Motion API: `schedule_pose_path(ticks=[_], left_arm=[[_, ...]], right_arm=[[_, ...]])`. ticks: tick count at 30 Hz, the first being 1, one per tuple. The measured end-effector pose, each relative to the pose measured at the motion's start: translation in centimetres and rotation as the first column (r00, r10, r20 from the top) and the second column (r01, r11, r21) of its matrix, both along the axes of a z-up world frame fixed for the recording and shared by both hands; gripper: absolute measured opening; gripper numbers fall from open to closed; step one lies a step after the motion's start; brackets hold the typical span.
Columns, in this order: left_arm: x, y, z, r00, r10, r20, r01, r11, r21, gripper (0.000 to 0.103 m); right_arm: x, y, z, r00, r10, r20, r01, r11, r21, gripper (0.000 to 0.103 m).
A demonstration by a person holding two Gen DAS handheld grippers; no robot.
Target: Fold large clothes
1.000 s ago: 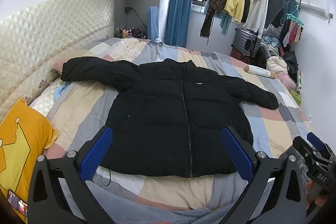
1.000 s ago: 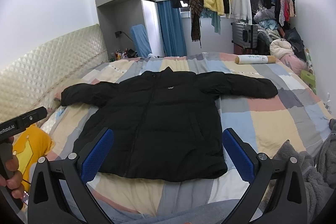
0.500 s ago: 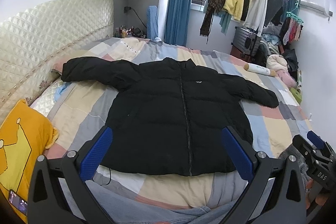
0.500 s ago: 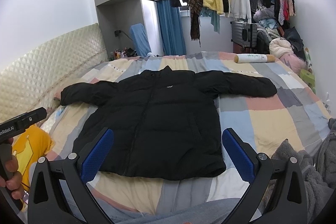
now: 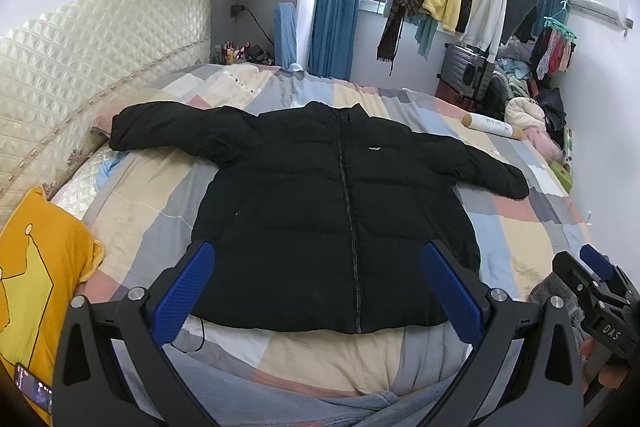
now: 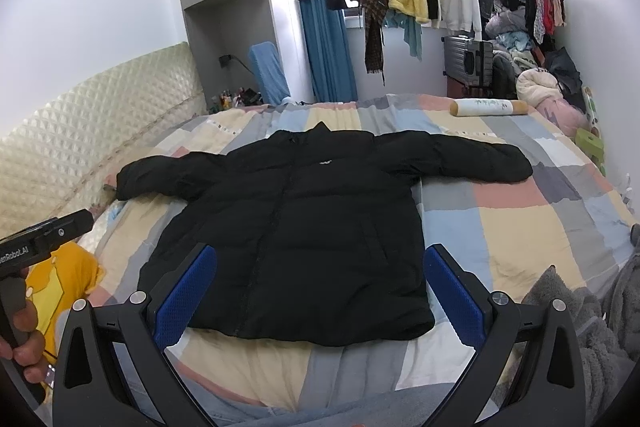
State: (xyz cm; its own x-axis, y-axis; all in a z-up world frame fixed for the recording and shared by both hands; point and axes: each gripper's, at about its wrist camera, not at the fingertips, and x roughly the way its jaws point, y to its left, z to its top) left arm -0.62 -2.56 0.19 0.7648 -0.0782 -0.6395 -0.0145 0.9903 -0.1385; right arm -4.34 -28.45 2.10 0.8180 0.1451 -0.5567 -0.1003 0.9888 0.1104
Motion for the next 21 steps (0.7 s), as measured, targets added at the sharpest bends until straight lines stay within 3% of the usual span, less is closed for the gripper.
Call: schedule_pose_path(ticks=[14, 21], left_arm=[[2.7, -0.3, -0.3, 0.999, -0.038, -0.017, 0.038, 0.999, -0.024, 0.103], [5.9, -1.1, -1.1, 0.998, -0.057, -0.005, 0.057, 0.998, 0.001, 0.103]], right_arm=[[2.6, -1.1, -0.1, 1.0, -0.008, 0.0, 0.008, 0.999, 0.034, 0.103], [5.2, -3.2, -0.4, 1.0, -0.021, 0.023, 0.019, 0.996, 0.085, 0.103]])
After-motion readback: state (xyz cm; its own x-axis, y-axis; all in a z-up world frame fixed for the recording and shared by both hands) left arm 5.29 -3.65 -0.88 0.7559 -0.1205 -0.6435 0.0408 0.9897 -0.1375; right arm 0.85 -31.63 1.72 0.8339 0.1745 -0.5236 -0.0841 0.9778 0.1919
